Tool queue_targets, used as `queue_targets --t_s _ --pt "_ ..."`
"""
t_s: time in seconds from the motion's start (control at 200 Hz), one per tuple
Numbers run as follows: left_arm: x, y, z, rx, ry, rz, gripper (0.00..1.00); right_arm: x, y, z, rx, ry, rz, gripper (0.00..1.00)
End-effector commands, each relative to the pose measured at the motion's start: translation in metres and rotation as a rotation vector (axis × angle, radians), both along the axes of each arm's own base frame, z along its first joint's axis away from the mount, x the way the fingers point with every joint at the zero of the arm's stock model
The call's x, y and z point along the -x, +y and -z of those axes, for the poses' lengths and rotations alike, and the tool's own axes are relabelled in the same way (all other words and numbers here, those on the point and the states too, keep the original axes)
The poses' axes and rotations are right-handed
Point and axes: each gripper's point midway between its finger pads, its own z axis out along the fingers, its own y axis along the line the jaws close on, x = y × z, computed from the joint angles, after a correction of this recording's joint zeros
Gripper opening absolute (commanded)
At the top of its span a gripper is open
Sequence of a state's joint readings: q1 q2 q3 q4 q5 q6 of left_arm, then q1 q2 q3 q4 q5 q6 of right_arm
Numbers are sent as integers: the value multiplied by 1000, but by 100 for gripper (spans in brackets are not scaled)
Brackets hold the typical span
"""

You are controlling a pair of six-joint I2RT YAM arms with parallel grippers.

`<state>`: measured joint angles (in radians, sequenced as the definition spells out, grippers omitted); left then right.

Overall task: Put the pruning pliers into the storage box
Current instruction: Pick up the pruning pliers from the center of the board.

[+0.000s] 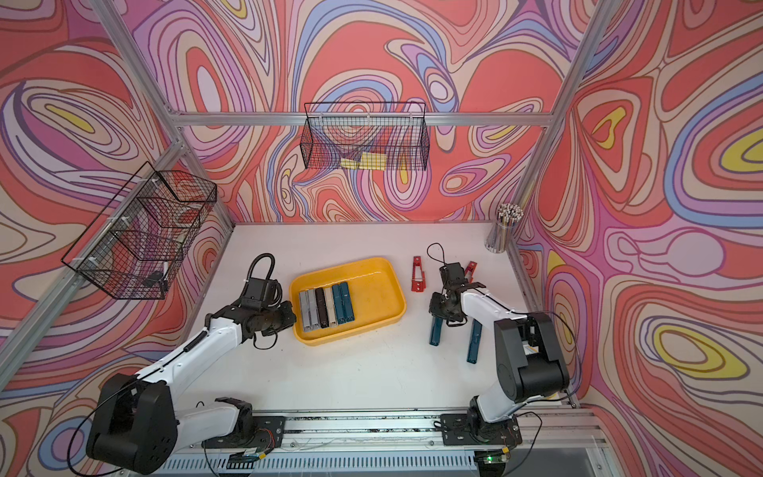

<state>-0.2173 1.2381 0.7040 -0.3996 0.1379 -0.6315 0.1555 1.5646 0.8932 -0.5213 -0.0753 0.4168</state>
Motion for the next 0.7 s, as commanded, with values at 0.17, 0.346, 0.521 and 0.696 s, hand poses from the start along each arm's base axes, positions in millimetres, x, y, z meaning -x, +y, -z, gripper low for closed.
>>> queue_targets --t_s 0.17,0.346,0.521,0.696 --pt "-8 -4 -10 10 -60 16 0 -18 11 -52 11 -95 -42 0" --pt "-8 -5 -11 12 -65 17 0 -29 25 -72 24 -133 -74 0" --pt "-7 -4 -12 8 -67 18 0 -39 39 -86 31 -154 -106 0" --pt "-8 -5 -10 12 -63 18 0 -50 55 -99 30 -179 -145 0"
